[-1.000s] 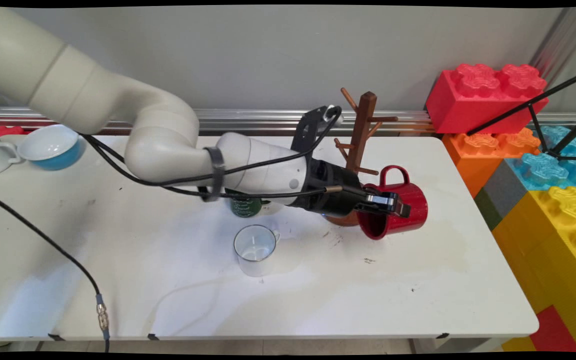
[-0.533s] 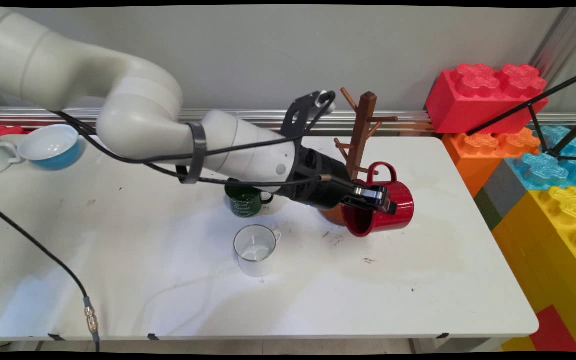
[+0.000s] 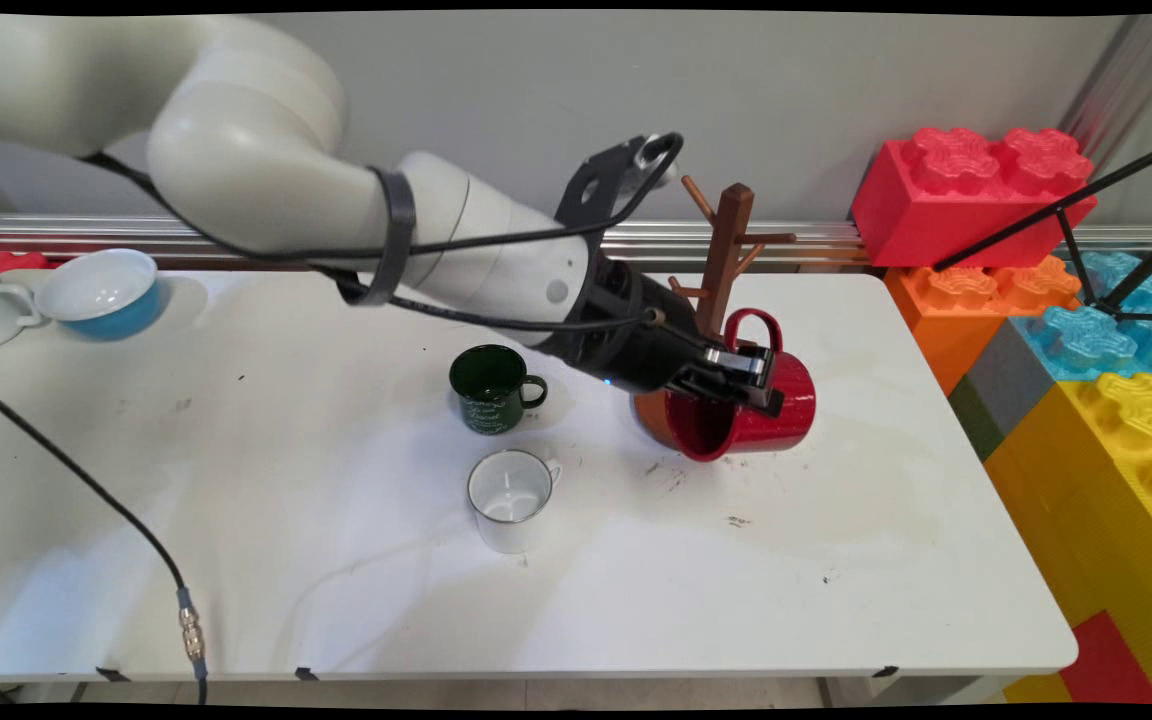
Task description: Place the picked object on the table
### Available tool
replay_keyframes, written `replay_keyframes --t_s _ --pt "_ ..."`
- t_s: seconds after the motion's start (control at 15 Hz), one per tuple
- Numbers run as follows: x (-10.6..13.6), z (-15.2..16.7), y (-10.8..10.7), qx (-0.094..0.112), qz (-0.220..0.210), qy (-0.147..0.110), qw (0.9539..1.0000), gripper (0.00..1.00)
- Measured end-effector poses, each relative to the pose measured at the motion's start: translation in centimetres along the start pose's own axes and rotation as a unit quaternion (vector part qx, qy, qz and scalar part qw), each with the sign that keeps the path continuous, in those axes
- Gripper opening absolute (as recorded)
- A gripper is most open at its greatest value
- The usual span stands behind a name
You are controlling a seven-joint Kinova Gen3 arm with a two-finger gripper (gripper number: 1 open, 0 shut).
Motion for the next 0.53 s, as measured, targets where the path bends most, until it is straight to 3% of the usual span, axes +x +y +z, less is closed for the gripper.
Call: replay_keyframes --t_s 0.2,0.53 --pt "1.1 -0.8 0.9 0.02 0.003 -0.015 0.9997 0.0" --pt "2.6 -2.3 2.4 0.075 0.001 -0.057 0.9956 0.0"
